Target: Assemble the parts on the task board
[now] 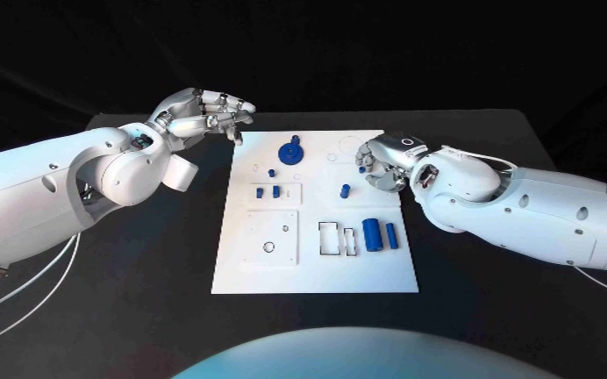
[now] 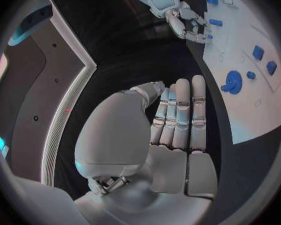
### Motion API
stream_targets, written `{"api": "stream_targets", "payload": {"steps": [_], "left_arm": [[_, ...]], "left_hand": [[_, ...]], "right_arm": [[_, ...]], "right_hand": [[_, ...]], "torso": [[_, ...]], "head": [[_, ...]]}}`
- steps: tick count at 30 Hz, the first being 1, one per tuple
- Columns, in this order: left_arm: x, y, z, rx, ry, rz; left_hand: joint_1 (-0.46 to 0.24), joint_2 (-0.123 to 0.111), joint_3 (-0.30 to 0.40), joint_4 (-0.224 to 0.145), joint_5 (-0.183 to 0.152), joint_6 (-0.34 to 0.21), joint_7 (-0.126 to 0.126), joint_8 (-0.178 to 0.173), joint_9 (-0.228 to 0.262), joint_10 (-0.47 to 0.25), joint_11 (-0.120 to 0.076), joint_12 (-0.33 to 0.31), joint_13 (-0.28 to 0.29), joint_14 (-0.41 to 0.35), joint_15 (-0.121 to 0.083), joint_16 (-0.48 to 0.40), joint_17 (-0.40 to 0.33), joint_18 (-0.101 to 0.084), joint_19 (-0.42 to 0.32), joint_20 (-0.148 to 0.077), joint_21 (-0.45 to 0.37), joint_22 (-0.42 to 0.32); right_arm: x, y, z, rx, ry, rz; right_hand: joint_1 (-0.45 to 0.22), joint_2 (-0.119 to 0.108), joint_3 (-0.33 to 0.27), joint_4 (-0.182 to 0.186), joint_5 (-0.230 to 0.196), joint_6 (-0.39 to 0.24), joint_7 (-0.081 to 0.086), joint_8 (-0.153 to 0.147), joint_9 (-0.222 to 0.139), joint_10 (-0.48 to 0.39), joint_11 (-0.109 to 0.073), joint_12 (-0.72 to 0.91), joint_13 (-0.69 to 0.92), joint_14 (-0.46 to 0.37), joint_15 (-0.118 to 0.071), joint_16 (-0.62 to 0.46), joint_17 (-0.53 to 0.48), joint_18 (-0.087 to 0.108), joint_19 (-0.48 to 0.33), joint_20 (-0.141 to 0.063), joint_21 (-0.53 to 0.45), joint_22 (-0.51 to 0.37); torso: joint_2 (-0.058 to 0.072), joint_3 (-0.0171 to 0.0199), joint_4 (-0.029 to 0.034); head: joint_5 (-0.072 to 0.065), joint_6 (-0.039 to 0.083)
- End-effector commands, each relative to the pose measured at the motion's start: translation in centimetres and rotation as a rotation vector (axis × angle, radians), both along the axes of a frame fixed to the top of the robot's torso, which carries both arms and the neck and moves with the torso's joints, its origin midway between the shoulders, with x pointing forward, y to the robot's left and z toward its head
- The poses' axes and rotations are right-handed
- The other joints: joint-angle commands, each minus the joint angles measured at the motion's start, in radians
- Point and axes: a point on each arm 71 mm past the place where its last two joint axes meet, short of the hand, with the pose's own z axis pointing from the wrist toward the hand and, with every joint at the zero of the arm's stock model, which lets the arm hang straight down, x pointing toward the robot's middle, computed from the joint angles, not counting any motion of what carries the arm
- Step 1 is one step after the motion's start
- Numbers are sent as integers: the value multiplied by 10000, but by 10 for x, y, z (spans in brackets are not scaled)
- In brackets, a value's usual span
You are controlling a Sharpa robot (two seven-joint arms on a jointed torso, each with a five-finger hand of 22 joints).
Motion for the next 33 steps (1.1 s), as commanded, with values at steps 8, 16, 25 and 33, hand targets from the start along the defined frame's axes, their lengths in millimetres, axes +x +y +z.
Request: {"api": "stream_targets", "payload": {"steps": [8, 16, 25, 33], "left_arm": [[0, -1, 0, -13, 13, -201], [0, 0, 0, -6, 16, -192], [1, -1, -1, -13, 24, -224], [1, -1, -1, -12, 28, -229]], "left_hand": [[-4, 34, -2, -54, 39, -75, -16, -23, 17, -64, 1, 42, 17, -11, 27, -43, 16, 133, 53, -41, -52, 0], [-14, 50, -4, -63, 39, -86, -16, -23, 48, -105, 5, 46, 25, -11, 33, -48, 33, 133, 51, -37, -53, 1], [-14, 50, -4, -63, 39, -86, -16, -23, 48, -105, 5, 46, 25, -11, 33, -48, 33, 133, 51, -37, -53, 1], [-12, 54, -6, -75, 38, -91, -16, -23, 64, -115, 5, 55, 32, -11, 33, -50, 42, 134, 51, -36, -52, 3]], "right_arm": [[-3, -4, 6, 444, -377, -16], [-4, -8, 19, 1029, -462, -151], [0, -6, 13, 646, 465, -112], [1, -4, 6, 279, 1105, 86]], "right_hand": [[184, -84, 57, 131, 38, 1092, 122, -140, -132, -2257, 400, 462, 60, 67, -83, 35, -105, 11, 214, -72, 181, 181], [122, -254, 196, 172, 20, 1032, 82, -183, -172, -2082, 354, 688, 62, 154, -122, 112, -86, -14, 312, -116, 268, 256], [2607, -483, -3789, 2867, 384, 997, 292, -835, -799, -5133, 745, 667, -33, -1094, 212, -556, -2005, 474, -818, 155, -2882, -1950], [2678, -724, -4298, 2879, 561, 700, -54, -1307, -1133, -6376, 1104, 283, -41, -1112, 457, -689, -2323, 553, -922, 354, -3572, -2499]], "torso": [[3, -5, 0], [-3, -3, -5], [2, -10, 10], [-5, -20, 7]], "head": [[-1, -17], [-22, -33], [-45, -26], [-19, -38]]}}
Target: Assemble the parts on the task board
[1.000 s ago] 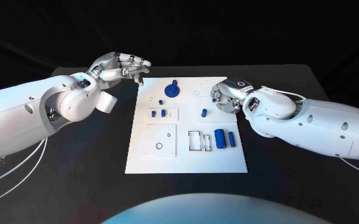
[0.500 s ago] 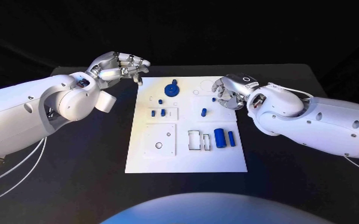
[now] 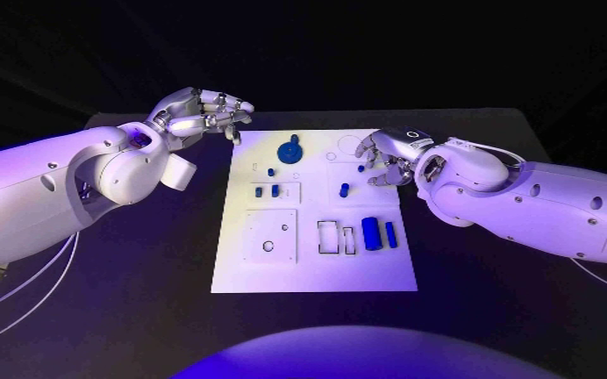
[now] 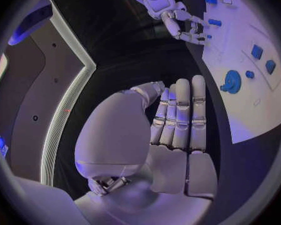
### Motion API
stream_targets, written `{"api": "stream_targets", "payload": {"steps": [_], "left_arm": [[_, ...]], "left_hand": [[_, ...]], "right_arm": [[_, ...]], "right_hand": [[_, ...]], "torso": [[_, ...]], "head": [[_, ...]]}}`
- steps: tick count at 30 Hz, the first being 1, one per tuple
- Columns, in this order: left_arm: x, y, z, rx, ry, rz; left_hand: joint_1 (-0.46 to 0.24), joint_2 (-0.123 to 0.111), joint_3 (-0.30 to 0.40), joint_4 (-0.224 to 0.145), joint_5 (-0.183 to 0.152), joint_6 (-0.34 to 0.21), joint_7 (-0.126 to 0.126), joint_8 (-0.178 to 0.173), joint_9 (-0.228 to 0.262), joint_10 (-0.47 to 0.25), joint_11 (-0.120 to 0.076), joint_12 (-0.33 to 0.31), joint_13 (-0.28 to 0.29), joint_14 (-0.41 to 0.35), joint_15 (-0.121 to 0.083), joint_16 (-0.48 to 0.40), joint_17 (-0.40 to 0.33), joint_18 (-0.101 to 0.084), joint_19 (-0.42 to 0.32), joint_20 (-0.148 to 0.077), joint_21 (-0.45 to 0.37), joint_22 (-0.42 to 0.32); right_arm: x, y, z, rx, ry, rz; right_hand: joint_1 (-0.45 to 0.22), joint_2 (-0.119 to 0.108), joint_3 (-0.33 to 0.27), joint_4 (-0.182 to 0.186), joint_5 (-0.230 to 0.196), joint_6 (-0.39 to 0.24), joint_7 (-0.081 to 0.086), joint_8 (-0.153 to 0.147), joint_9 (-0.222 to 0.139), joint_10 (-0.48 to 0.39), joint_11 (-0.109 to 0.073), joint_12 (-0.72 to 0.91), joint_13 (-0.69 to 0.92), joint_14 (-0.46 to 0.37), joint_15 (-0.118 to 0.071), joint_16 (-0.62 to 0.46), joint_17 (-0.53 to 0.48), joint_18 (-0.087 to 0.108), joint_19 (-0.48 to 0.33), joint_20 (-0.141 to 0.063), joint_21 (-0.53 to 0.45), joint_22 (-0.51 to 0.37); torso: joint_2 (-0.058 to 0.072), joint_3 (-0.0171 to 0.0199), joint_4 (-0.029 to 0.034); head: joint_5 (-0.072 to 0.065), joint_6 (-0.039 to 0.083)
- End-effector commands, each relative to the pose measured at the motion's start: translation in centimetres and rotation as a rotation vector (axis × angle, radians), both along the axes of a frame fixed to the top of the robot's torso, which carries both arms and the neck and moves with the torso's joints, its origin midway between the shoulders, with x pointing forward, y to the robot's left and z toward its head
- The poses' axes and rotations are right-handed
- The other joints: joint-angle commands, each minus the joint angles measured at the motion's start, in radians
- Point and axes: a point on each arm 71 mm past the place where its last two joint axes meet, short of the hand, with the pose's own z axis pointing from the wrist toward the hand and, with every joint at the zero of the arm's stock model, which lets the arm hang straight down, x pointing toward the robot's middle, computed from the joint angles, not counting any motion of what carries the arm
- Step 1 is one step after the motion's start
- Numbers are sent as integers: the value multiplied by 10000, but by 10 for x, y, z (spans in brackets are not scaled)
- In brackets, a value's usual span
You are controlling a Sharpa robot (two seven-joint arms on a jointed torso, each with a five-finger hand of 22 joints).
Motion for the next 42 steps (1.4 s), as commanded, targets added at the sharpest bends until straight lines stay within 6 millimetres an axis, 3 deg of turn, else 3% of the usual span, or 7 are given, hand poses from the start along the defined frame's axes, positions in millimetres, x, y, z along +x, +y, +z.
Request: {"api": "stream_targets", "payload": {"steps": [1, 10, 21, 34, 38, 40, 42], "left_arm": [[-1, -3, 0, -55, -22, -210], [-1, -2, 0, -53, -23, -213], [0, -2, 0, -48, -34, -195], [0, -2, 0, -27, -22, -163], [0, -2, 0, -25, -15, -171], [0, -2, 0, -25, -15, -172], [0, -2, 0, -24, -13, -176]], "left_hand": [[-12, 54, -6, -75, 38, -56, 20, -23, 8, -42, 4, 55, 17, -11, 33, -51, 8, 134, 51, -36, -55, 2], [-12, 54, -6, -75, 38, -56, 20, -23, 8, -42, 4, 55, 17, -11, 33, -51, 8, 134, 51, -36, -55, 2], [-12, 54, -6, -75, 38, -56, 20, -23, 8, -42, 4, 55, 17, -11, 33, -51, 8, 134, 51, -36, -55, 2], [-14, 64, -10, -93, 37, -65, 23, -22, 39, -50, 4, 77, 31, -10, 33, -55, 25, 135, 51, -35, -52, 6], [-14, 64, -10, -93, 37, -65, 23, -22, 39, -50, 4, 77, 31, -10, 33, -55, 25, 135, 51, -35, -52, 6], [-14, 64, -10, -93, 37, -65, 23, -22, 39, -50, 4, 77, 31, -10, 33, -55, 25, 135, 51, -35, -52, 6], [-14, 64, -10, -93, 37, -65, 23, -22, 39, -50, 4, 77, 31, -10, 33, -55, 25, 135, 51, -35, -52, 6]], "right_arm": [[-1, 2, -6, -314, 684, 288], [-1, 4, -6, -193, 478, 418], [0, 0, 10, 1260, -1315, 118], [3, 0, 5, 696, -930, 105], [4, 2, 2, 441, -627, 139], [4, 3, 0, 295, -347, 148], [4, 3, -3, 158, -94, 180]], "right_hand": [[11, -101, -154, -6, 62, 636, -99, -159, -84, -6558, 1133, -162, -23, 15, 134, -49, -70, 94, 12, 83, -104, -88], [104, -154, -203, -11, 71, 325, -250, -394, -219, -7441, 1237, -435, -57, -104, 207, -183, -251, 128, -27, 156, -410, -358], [144, 67, 2653, -316, -433, 668, 34, -469, -511, -2451, 307, 1141, 56, 608, -568, 109, -288, 0, 726, -572, 578, 299], [-1036, 8, 3571, -893, -480, 1508, 45, -14, -475, -1365, 274, 233, -24, 804, -542, 541, 143, -99, 866, -604, 1082, 831], [-841, 329, 2219, -1155, -355, 1688, 264, 97, -485, -3150, 567, -921, 190, -397, -276, -182, -732, 86, -159, -398, -507, -130], [99, 122, 670, 0, -51, 1621, 364, -74, -623, -4460, 781, -1418, -3, -805, -134, -503, -1000, 64, -445, -174, -916, -388], [119, -1, 295, 7, 38, 1503, 246, -219, -711, -4928, 894, -1508, -7, -735, -24, -497, -1095, 84, -359, -88, -1027, -515]], "torso": [[-1, -5, 1], [2, 3, 1], [4, 13, -8], [-3, 10, -3], [2, 6, 0], [0, 2, -3], [-3, 0, -5]], "head": [[22, -11], [40, 2], [54, 9], [49, -3], [46, 5], [47, 5], [53, 8]]}}
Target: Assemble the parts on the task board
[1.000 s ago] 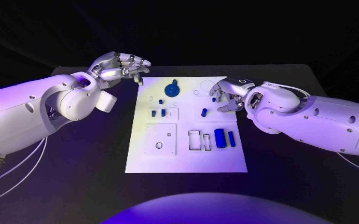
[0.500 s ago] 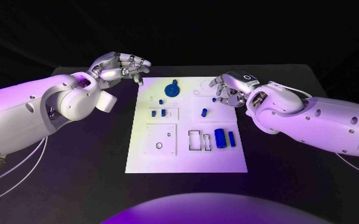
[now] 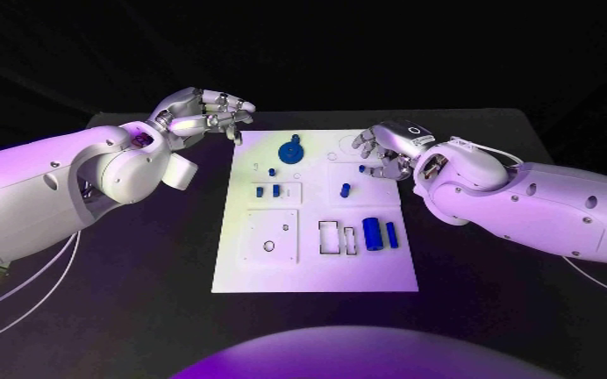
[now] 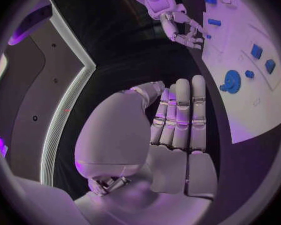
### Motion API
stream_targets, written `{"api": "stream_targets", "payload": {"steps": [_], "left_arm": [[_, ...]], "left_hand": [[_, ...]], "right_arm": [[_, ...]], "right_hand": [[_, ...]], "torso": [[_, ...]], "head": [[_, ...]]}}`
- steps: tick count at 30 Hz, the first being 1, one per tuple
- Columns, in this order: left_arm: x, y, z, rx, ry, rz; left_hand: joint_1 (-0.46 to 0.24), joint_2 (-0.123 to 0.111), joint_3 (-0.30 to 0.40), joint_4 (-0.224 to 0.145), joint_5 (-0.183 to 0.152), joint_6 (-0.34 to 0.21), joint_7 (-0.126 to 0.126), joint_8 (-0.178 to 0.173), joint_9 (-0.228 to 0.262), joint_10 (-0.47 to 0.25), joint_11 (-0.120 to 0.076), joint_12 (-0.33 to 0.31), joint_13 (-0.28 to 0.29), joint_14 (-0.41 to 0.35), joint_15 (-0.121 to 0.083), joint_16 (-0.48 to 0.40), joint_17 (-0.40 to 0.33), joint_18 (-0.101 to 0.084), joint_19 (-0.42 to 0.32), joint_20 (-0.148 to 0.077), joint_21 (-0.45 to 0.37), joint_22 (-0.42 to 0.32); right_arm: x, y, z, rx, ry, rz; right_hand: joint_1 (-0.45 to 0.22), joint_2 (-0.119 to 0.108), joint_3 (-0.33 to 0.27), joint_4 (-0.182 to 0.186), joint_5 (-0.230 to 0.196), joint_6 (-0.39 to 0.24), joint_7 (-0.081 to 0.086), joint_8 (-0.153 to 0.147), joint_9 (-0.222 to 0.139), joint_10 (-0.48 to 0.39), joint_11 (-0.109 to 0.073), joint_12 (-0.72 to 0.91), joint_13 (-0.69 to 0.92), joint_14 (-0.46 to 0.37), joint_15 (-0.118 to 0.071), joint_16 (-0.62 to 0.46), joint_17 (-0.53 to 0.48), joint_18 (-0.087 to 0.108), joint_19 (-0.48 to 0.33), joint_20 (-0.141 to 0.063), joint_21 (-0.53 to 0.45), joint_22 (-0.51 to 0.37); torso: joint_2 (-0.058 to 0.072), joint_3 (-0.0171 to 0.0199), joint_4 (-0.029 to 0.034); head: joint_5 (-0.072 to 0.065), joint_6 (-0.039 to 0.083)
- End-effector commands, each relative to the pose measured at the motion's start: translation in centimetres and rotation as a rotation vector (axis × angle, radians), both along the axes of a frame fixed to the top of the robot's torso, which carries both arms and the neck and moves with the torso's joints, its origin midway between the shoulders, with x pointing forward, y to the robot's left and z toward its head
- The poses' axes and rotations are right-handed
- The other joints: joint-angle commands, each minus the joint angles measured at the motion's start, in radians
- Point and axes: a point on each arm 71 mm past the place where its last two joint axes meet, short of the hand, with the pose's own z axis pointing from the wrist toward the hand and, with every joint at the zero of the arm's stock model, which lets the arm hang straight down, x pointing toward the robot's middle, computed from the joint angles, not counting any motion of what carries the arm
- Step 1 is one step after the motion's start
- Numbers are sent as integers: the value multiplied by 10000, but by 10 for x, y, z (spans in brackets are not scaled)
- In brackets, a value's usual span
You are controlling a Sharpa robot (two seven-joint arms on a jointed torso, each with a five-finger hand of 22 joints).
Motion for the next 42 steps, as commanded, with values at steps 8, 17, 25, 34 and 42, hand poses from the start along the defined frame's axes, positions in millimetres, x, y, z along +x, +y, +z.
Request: {"api": "stream_targets", "payload": {"steps": [8, 17, 25, 34, 42], "left_arm": [[0, -2, 0, -39, -21, -172], [0, -3, 0, -37, -22, -175], [0, -3, 0, -22, -17, -164], [0, -3, 0, -7, 0, -155], [0, -3, -1, 12, 31, -157]], "left_hand": [[-13, 64, 18, -65, 37, -65, 22, -22, 9, -51, 3, 35, 7, -10, 32, -55, 9, 135, 51, -35, -53, 6], [2, 69, 23, -91, 42, -88, 26, -32, 28, -56, 3, 52, 18, -7, 30, -58, 22, 137, 54, -37, -46, 11], [8, 72, 26, -103, 43, -96, 28, -35, 36, -58, 3, 58, 22, -4, 28, -59, 27, 138, 56, -38, -42, 13], [-13, 78, 22, -94, 44, -124, 42, -51, 44, -64, 11, 65, 27, 0, 33, -61, 35, 136, 58, -36, -39, 16], [-25, 85, 22, -88, 45, -138, 47, -58, 49, -69, 15, 69, 30, 2, 36, -62, 40, 135, 58, -35, -38, 16]], "right_arm": [[-1, 3, -11, -859, 1174, 288], [1, 2, -10, -878, 1010, 273], [3, 0, -5, -456, 232, 167], [6, -1, -3, -284, -69, 94], [6, 2, -4, -205, -62, 155]], "right_hand": [[97, -276, -991, 126, 206, 488, -273, -759, -386, -7315, 1326, -552, -98, -93, 433, -49, -348, 97, 127, 379, -473, -501], [258, -267, -954, 98, 131, -992, -555, -831, -678, -7252, 1293, -195, 45, 27, 388, -87, -528, 140, 302, 392, -565, -681], [443, 38, 66, 63, -177, -346, -275, -539, -537, -5050, 769, 1104, 417, 650, -104, -101, -783, 165, 834, -68, -414, -749], [-344, 309, 2099, -132, -392, 938, 248, -224, -523, -1804, 437, 1161, -34, 1071, -299, 485, -721, 120, 964, -392, 36, -313], [-1165, 39, 3602, -424, -424, 1451, 160, -101, -529, -428, 304, 514, -27, 1358, -388, 1029, -161, -17, 1323, -460, 1129, 577]], "torso": [[6, -5, 1], [-3, 3, -1], [10, 9, 4], [13, 2, 8], [6, 4, -6]], "head": [[9, 9], [8, 7], [8, 17], [9, 21], [19, 2]]}}
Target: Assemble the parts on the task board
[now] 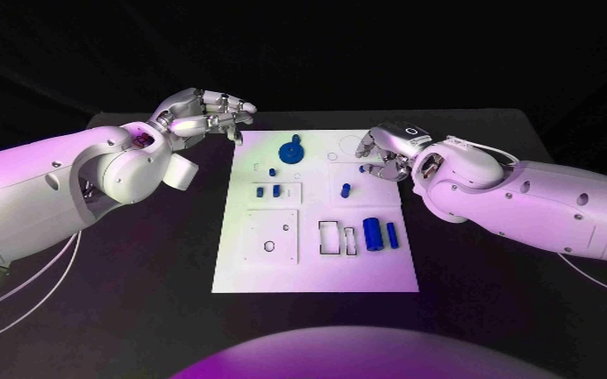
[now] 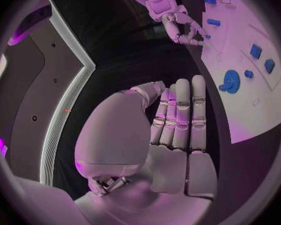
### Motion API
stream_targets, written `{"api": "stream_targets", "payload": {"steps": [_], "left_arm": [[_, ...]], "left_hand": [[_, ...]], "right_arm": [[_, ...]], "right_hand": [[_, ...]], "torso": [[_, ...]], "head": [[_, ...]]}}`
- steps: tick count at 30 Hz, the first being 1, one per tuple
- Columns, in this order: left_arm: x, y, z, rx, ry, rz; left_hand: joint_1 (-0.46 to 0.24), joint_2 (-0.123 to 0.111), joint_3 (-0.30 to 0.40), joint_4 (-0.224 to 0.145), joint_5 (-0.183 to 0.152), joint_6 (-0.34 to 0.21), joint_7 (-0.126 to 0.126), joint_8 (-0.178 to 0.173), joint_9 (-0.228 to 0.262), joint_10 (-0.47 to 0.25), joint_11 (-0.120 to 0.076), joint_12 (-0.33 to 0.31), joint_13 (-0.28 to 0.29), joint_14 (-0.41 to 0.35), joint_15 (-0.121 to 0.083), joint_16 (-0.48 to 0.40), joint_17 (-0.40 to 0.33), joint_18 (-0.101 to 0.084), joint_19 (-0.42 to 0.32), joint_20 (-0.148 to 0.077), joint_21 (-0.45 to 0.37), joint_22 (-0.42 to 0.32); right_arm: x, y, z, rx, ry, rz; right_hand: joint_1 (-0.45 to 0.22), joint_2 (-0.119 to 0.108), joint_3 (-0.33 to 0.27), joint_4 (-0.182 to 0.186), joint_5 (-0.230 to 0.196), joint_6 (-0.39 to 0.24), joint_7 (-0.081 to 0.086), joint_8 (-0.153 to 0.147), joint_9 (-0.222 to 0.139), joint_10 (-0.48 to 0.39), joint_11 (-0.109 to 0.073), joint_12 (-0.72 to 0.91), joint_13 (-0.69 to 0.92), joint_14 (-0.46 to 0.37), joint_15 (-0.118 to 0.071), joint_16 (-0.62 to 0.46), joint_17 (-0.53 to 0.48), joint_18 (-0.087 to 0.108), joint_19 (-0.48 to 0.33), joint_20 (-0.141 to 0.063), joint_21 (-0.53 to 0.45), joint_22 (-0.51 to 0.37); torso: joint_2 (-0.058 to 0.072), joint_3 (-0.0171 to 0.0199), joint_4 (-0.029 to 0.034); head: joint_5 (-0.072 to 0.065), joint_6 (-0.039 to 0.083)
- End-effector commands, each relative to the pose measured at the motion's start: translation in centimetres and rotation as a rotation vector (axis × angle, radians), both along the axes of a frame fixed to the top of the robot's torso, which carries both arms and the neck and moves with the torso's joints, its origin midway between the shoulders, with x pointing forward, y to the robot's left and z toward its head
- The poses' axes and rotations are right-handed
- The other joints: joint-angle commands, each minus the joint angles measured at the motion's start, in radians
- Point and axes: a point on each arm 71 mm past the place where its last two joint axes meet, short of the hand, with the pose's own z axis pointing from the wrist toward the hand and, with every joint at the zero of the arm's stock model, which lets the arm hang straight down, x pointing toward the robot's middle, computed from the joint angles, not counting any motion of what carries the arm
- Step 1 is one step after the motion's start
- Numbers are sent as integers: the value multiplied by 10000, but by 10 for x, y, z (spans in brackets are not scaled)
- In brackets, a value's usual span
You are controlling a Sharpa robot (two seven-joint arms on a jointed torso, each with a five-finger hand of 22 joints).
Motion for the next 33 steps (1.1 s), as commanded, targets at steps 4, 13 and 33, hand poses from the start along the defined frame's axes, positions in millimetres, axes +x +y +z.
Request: {"api": "stream_targets", "payload": {"steps": [4, 13, 33], "left_arm": [[-1, -2, 0, -14, 9, -160], [0, -2, 0, 18, 37, -157], [0, -2, -1, 65, 91, -202]], "left_hand": [[-25, 85, -20, -47, 45, -66, -24, -58, 8, -69, 15, 29, 11, 2, 36, -62, 8, 136, 58, -35, -39, 16], [-25, 85, -20, -47, 45, -66, -24, -58, 8, -69, 15, 29, 11, 2, 36, -62, 8, 136, 58, -35, -39, 16], [-34, 91, -15, -54, 49, -102, -16, -78, 26, -92, 22, 36, 18, 4, 41, -69, 21, 135, 57, -32, -38, 18]], "right_arm": [[-1, 5, 0, 93, -10, 217], [-5, 8, -5, -213, 709, 396], [-3, 6, -10, -308, 827, 145]], "right_hand": [[-389, -81, 495, -276, -67, 119, -15, 94, 22, 371, -44, -318, 9, 272, -11, 303, 543, -90, 229, -16, 607, 479], [-553, -137, 597, -456, -84, 104, -21, 98, 31, 470, -50, -455, 10, 447, -15, 505, 980, -162, 371, -18, 1039, 807], [-759, -81, 709, -803, -73, 52, 2, 89, 35, 476, -29, -705, 17, 513, -4, 652, 1300, -203, 416, 16, 1314, 1047]], "torso": [[-4, -2, -4], [-10, -8, -7], [2, -3, 7]], "head": [[4, -17], [13, -52], [10, -89]]}}
